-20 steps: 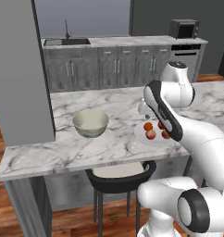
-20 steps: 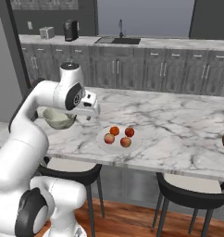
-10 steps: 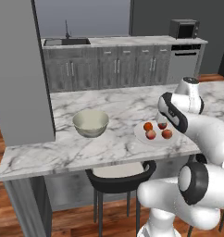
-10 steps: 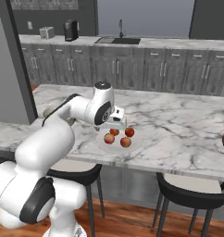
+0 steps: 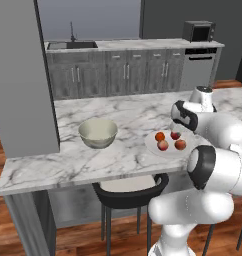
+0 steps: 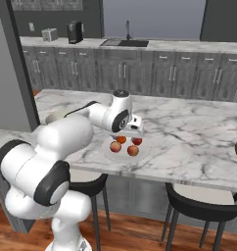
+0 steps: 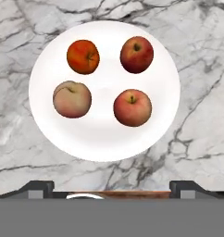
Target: Take the fruits from the plate on the dining counter and place two fruits in each bowl.
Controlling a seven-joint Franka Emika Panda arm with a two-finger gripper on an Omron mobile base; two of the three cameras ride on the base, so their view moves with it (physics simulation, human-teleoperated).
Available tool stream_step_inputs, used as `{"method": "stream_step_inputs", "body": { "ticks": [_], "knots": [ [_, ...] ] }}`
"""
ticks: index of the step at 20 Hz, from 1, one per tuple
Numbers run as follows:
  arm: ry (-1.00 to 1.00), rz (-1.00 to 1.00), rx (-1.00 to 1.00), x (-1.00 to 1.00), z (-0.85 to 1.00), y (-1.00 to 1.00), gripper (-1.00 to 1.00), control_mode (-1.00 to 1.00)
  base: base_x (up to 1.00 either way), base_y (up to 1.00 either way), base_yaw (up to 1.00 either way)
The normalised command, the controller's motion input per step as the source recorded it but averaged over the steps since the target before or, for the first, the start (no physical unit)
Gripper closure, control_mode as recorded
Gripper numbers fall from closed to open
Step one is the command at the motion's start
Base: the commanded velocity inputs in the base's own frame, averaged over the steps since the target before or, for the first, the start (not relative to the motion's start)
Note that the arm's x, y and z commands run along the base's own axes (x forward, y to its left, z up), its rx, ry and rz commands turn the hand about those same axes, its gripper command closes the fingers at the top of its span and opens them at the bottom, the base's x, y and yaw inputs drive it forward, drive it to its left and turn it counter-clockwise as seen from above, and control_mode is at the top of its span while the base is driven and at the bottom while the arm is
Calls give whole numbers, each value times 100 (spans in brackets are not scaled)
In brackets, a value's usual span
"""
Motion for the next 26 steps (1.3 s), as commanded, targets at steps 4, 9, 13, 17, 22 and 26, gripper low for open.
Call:
{"method": "stream_step_inputs", "body": {
  "ticks": [4, 9, 13, 17, 22, 26],
  "knots": [
    [5, 0, -3, 48, -49, -1, -100, -100, 0, 0, 0],
    [2, 0, 0, 32, -44, -14, -100, -100, 0, 0, 0],
    [3, 0, 0, 7, -22, -9, -100, -100, 0, 0, 0],
    [5, 0, 0, 5, -33, 0, -100, -100, 0, 0, 0],
    [2, 0, 0, 12, -33, -4, -100, -100, 0, 0, 0],
    [0, 0, 0, 7, -29, -9, -100, -100, 0, 0, 0]
  ]
}}
